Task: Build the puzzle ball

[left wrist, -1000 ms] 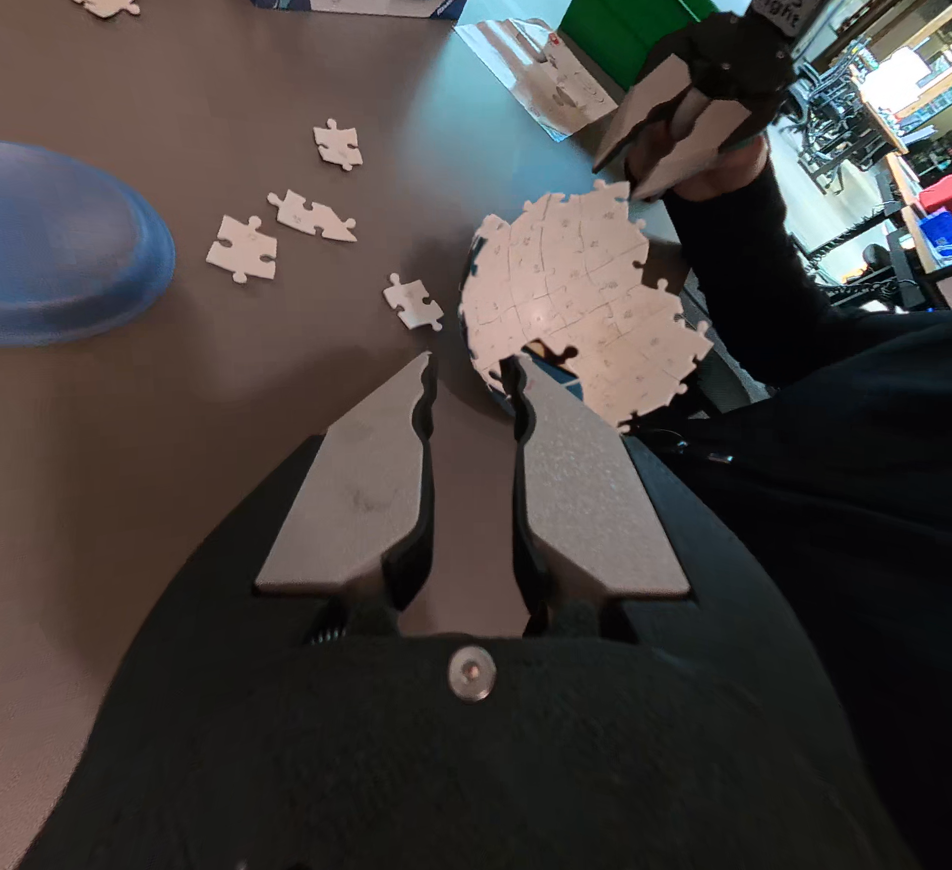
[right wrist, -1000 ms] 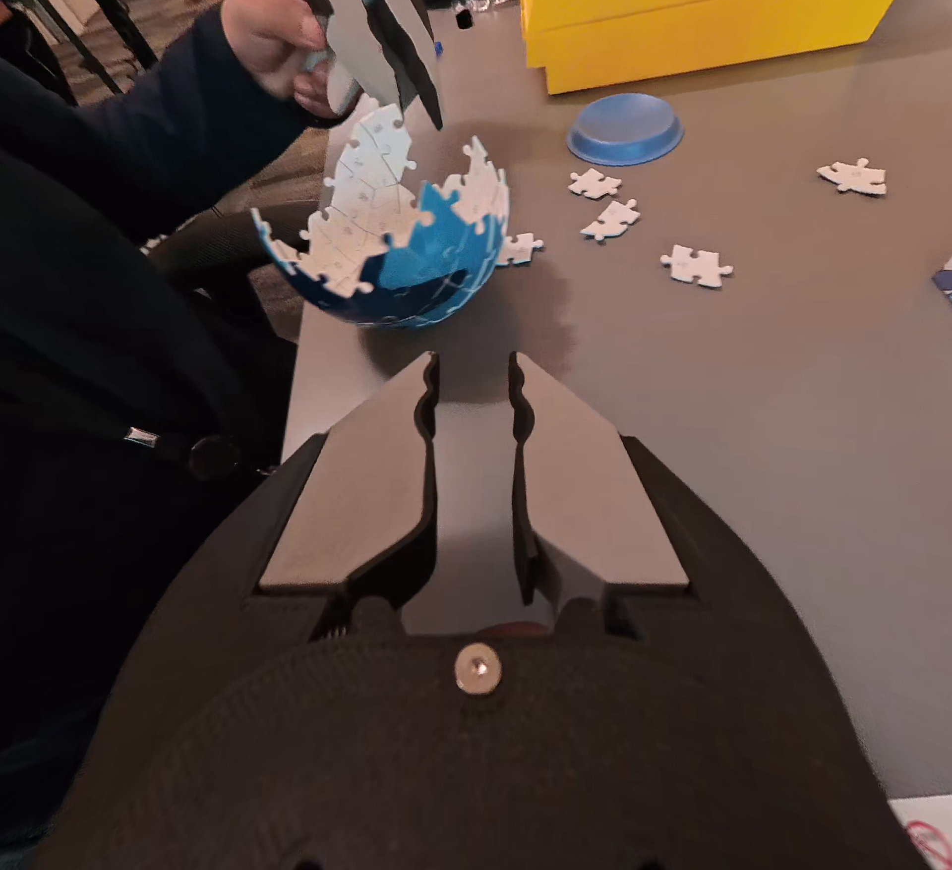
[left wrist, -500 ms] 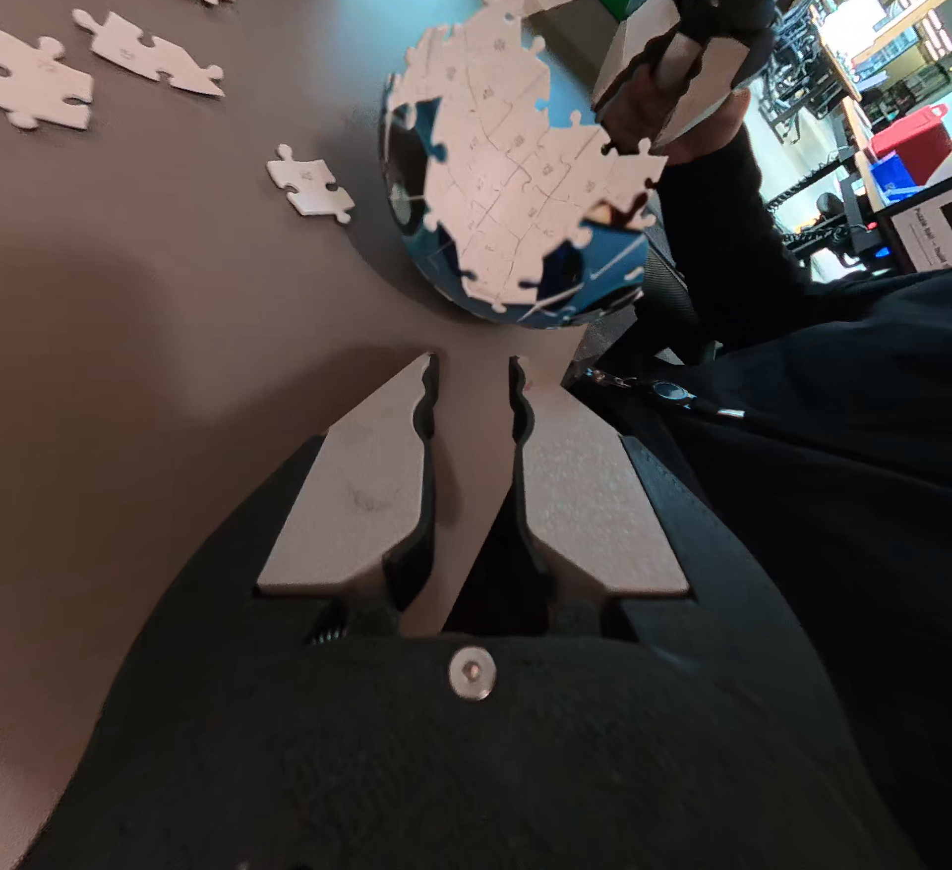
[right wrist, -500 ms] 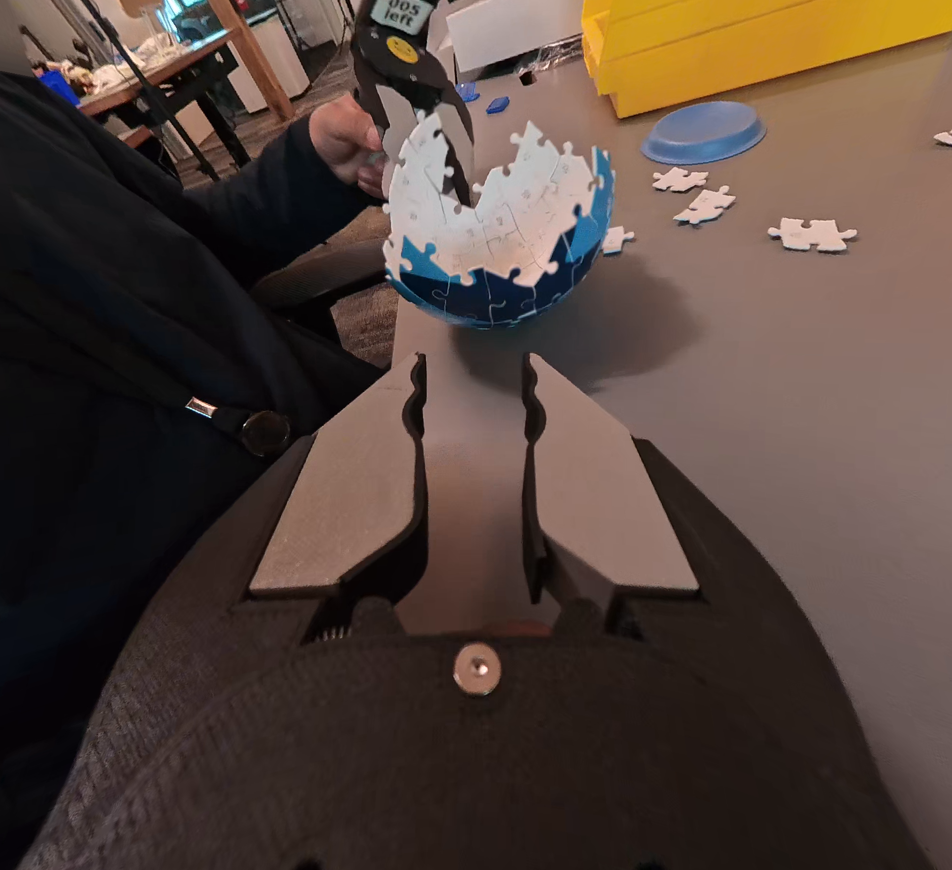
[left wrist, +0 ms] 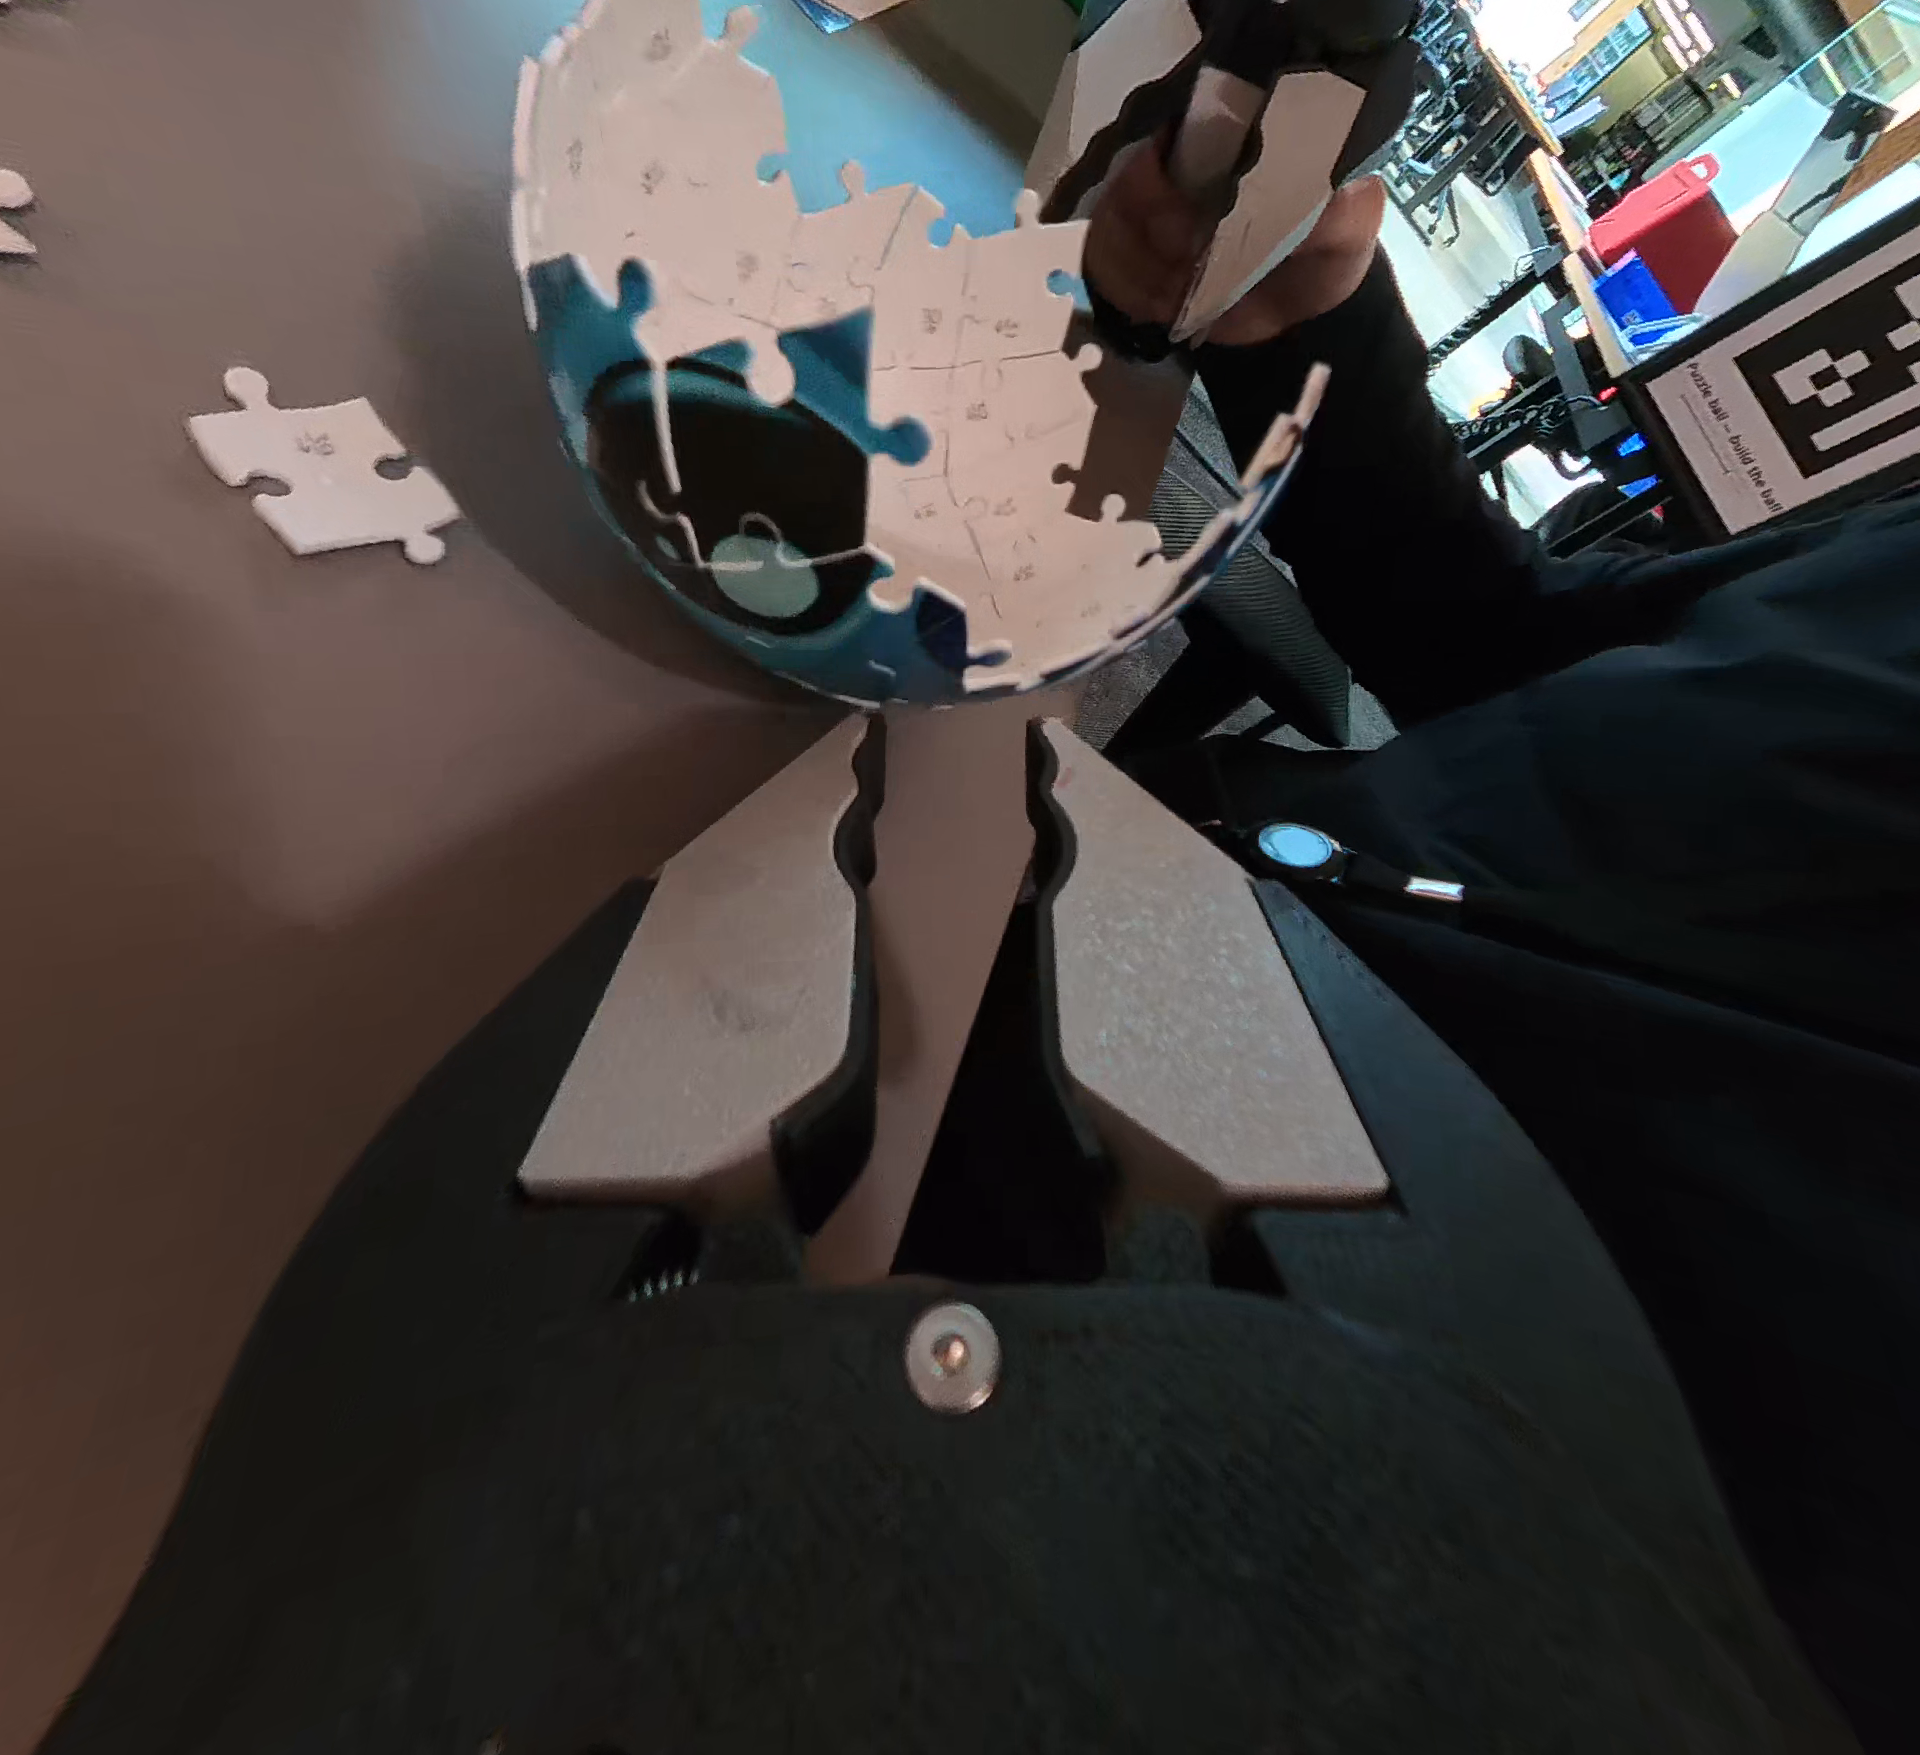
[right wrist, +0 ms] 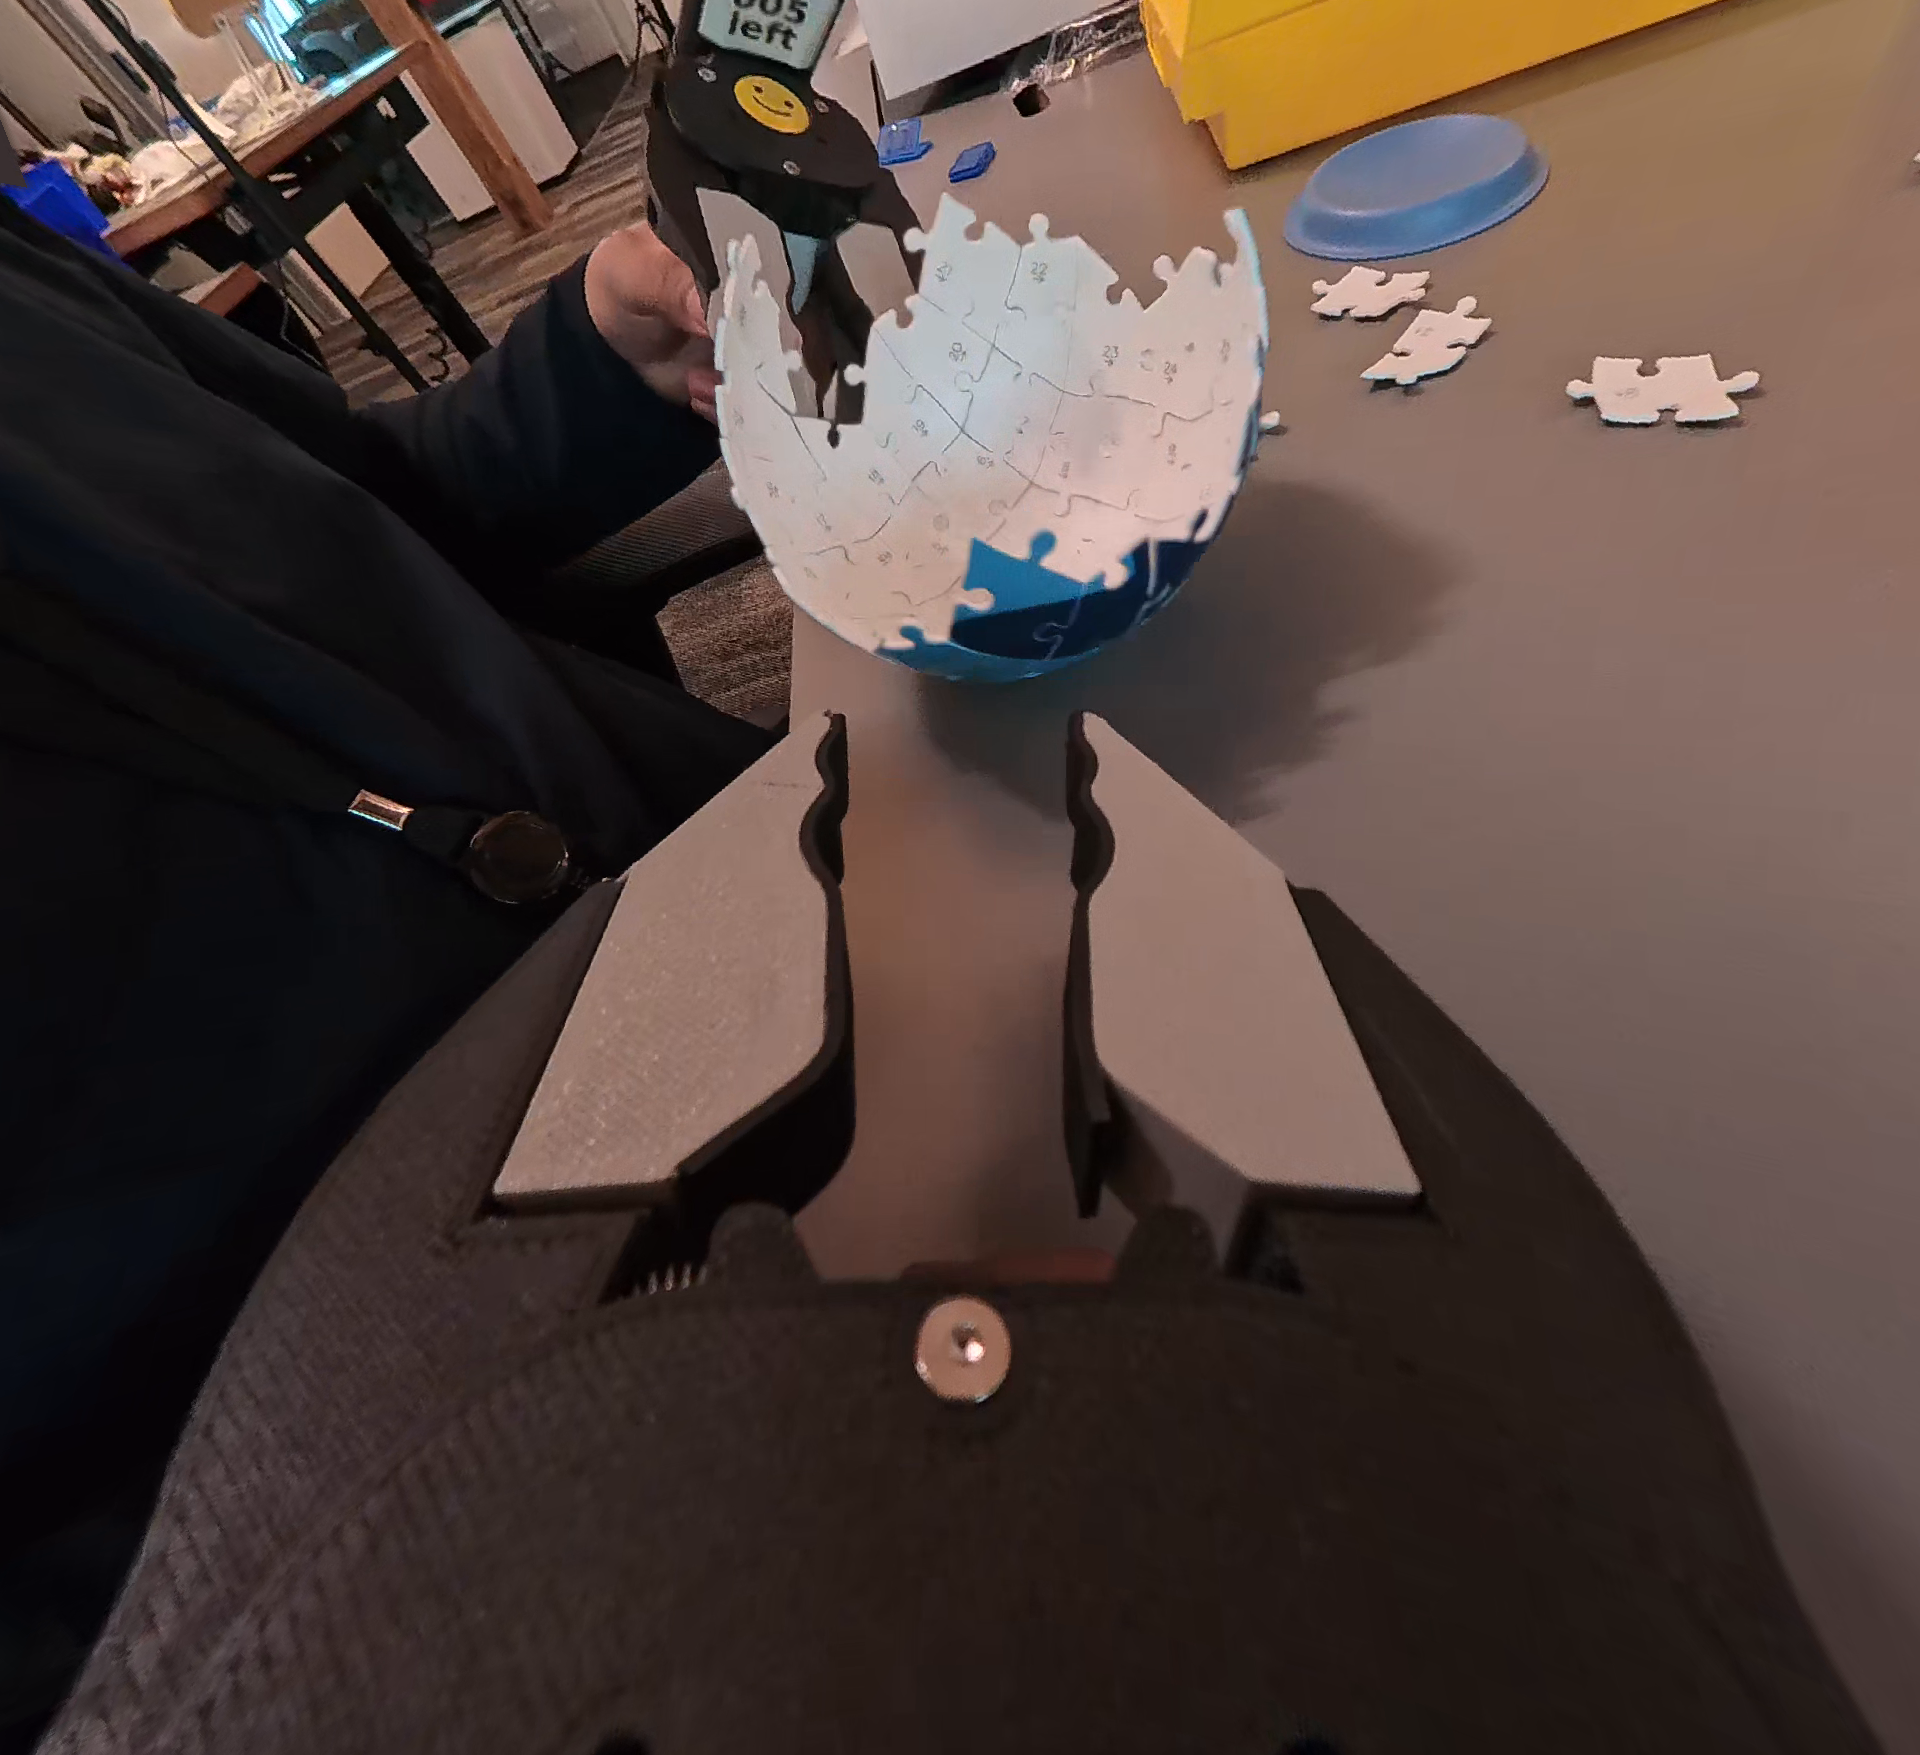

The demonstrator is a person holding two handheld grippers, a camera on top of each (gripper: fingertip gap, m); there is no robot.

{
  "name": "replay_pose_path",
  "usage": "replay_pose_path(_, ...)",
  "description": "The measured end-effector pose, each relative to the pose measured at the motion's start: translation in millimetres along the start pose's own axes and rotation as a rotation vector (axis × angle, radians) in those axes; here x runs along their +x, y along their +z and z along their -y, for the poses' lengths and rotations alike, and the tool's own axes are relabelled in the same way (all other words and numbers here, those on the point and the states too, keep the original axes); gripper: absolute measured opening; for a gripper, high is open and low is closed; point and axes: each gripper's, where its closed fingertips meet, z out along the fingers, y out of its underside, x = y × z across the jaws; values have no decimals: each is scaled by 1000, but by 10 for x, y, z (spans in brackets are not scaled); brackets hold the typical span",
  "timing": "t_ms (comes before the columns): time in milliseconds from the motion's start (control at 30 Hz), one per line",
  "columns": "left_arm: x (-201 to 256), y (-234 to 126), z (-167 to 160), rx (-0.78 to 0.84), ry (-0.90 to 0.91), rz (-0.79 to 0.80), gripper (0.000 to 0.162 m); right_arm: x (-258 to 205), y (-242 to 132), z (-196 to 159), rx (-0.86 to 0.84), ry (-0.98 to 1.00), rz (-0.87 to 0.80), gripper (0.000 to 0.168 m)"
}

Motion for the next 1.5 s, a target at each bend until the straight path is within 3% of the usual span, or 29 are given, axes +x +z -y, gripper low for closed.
replay_pose_path(833,24,405,195,-63,9,-40,27,206,-354,54,109,47,-98,38)
replay_pose_path(1300,-31,461,252,-75,8,-45,27,129,-355,60,110,16,-80,39)
replay_pose_path(1500,-39,460,244,-73,5,-48,28,-68,-312,301,111,10,-45,32)
